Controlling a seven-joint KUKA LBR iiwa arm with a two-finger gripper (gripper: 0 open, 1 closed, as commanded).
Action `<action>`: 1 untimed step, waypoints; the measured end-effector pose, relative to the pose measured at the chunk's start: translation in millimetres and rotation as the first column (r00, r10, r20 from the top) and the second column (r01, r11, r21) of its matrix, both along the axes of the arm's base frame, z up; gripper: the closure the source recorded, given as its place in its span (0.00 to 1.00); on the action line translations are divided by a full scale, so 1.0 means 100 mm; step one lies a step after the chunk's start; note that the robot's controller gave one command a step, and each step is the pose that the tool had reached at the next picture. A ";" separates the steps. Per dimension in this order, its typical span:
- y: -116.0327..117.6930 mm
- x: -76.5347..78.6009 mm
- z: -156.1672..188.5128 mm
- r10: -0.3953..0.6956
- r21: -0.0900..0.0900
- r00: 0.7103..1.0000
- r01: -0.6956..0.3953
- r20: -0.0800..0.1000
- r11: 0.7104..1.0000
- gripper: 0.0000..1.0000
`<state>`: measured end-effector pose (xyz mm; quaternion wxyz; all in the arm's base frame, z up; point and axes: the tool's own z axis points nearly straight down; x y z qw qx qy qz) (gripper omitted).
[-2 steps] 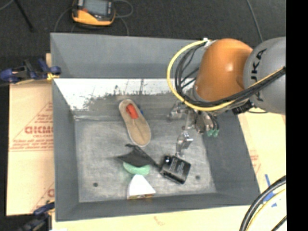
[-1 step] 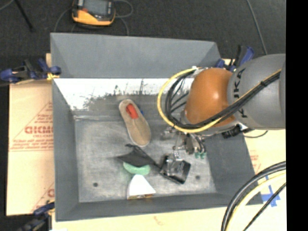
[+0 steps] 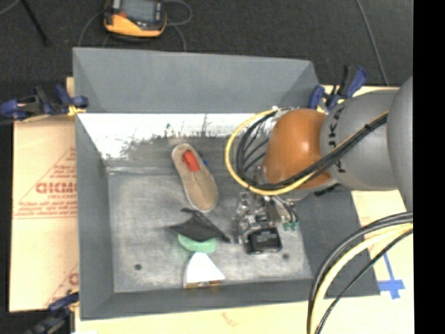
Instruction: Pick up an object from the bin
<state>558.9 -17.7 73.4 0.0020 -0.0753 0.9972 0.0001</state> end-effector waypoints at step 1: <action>0.00 0.00 -0.01 0.000 0.000 1.000 0.000 0.001 1.000 0.00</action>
Offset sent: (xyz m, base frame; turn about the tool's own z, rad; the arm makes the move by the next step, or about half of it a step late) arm 0.0000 0.0000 0.0000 0.0000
